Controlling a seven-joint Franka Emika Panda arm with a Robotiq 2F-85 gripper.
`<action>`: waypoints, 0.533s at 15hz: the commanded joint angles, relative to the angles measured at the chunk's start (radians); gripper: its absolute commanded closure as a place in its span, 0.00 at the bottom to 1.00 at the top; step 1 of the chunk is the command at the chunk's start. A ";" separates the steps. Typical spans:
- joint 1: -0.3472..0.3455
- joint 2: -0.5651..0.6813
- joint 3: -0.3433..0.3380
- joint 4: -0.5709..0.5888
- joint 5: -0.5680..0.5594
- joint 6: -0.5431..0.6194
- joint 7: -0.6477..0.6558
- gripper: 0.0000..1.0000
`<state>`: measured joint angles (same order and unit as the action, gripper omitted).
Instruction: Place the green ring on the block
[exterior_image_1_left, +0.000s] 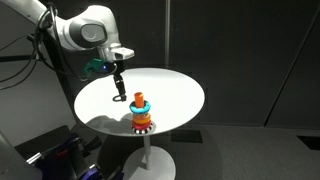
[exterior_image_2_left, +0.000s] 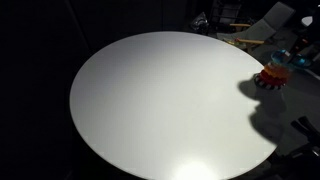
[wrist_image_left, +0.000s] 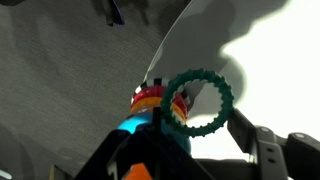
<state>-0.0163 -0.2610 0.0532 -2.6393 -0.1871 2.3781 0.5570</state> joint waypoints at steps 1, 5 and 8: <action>-0.046 -0.034 -0.005 0.047 0.010 -0.064 -0.026 0.58; -0.087 -0.031 -0.013 0.085 0.005 -0.072 -0.018 0.58; -0.110 -0.024 -0.015 0.100 -0.003 -0.048 -0.007 0.58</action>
<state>-0.1066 -0.2874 0.0417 -2.5707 -0.1872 2.3419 0.5542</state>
